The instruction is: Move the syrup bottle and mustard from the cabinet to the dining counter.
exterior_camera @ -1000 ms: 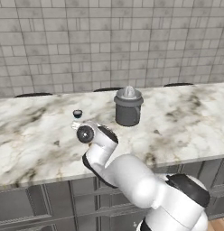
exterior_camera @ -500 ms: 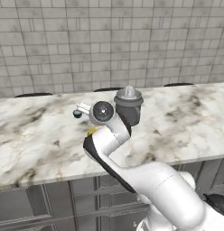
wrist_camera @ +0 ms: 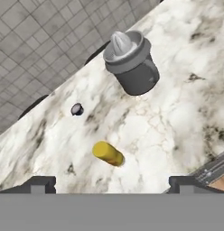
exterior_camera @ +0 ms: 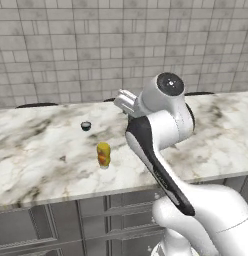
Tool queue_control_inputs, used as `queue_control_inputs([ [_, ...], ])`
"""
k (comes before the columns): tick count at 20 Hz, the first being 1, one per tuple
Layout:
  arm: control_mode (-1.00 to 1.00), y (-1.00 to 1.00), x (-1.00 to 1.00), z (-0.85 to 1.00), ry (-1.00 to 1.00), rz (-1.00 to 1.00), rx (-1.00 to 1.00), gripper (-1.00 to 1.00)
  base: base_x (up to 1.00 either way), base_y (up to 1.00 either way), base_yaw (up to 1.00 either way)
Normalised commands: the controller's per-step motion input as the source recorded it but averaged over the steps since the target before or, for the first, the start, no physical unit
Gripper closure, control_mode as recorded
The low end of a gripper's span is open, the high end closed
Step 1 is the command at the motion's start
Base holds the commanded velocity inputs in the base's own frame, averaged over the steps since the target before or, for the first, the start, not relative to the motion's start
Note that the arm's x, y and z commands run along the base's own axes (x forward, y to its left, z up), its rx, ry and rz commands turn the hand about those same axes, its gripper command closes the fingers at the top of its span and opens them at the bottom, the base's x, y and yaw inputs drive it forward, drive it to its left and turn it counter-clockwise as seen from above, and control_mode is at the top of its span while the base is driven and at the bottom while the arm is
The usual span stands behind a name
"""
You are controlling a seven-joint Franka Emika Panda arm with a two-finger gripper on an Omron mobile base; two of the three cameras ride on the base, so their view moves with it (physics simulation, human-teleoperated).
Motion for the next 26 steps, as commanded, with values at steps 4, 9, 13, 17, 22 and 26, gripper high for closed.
queue_control_inputs([
  [4,-1.00,-0.74,-0.76,0.60,0.04,0.00,0.02,-1.00,0.00,0.00,0.00],
  [9,-1.00,-0.80,-0.52,0.12,-0.03,0.00,-0.03,-1.00,0.00,0.00,0.00],
  [13,-1.00,-0.74,-0.42,0.00,-0.07,0.00,-0.15,-1.00,0.00,0.00,0.00],
  [17,-1.00,-0.78,-0.28,-0.13,0.00,0.00,-0.15,-1.00,0.00,0.00,0.00],
  [22,-1.00,-0.69,-0.32,-0.25,0.00,0.00,-0.14,-1.00,0.00,0.00,0.00],
  [26,-1.00,-0.06,-0.61,-0.02,0.00,-0.07,-0.02,-1.00,0.00,0.00,0.00],
])
